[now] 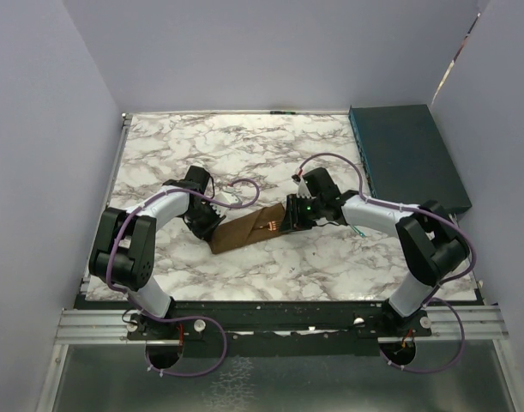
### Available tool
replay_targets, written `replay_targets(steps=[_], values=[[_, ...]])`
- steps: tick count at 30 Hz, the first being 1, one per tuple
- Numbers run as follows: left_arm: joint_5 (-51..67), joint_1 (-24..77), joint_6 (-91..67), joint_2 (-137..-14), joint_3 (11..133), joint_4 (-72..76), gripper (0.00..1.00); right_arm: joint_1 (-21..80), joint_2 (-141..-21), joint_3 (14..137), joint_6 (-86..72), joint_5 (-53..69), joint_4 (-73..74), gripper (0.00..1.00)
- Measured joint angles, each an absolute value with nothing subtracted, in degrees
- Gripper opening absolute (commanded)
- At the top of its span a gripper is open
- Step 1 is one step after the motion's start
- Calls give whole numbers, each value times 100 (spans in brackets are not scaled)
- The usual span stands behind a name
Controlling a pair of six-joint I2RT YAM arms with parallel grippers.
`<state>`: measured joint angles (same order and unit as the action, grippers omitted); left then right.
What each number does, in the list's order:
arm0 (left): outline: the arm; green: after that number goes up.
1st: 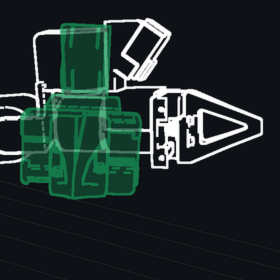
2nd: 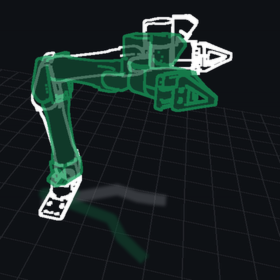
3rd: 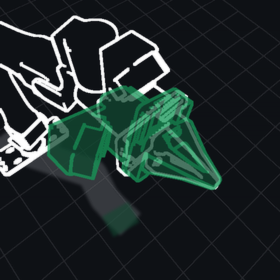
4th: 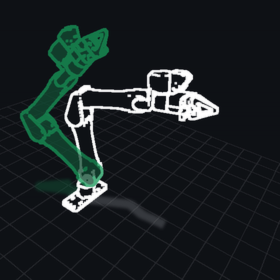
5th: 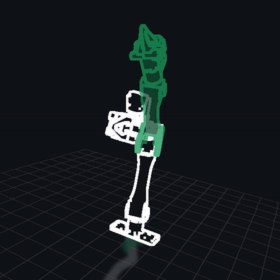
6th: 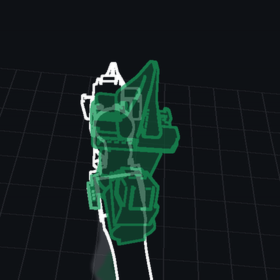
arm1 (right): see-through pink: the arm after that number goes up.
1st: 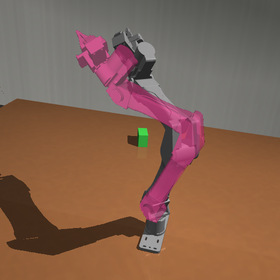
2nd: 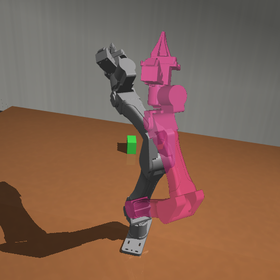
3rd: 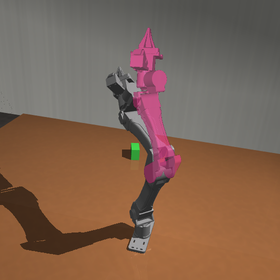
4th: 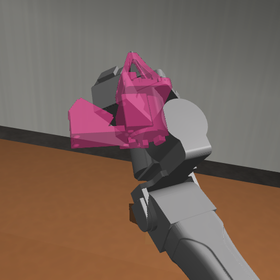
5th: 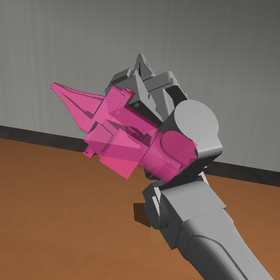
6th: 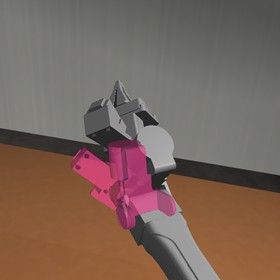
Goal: Fold the napkin into a case and place the utensils inside
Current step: Insert the fork into the napkin.
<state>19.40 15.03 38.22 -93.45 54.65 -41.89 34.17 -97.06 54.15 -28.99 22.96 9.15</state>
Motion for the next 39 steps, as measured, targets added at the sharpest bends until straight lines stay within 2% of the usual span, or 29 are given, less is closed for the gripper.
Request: replay_targets(steps=[20, 24, 32, 39], values=[[1940, 1503, 3844, -9345, 5470, -4202, 0, 3269, -9957, 5529, -2849, 2169, 875, 36], [1914, 1503, 3850, -9345, 5474, -4239, 0, 3181, -10066, 5579, -2860, 2180, 788, 32], [1876, 1509, 3868, -9345, 5474, -4292, 0, 3138, -10125, 5599, -3006, 2388, 506, 16], [1855, 1509, 3874, -9345, 5474, -4307, 0, 3138, -10121, 5599, -3065, 2536, 379, 16]])
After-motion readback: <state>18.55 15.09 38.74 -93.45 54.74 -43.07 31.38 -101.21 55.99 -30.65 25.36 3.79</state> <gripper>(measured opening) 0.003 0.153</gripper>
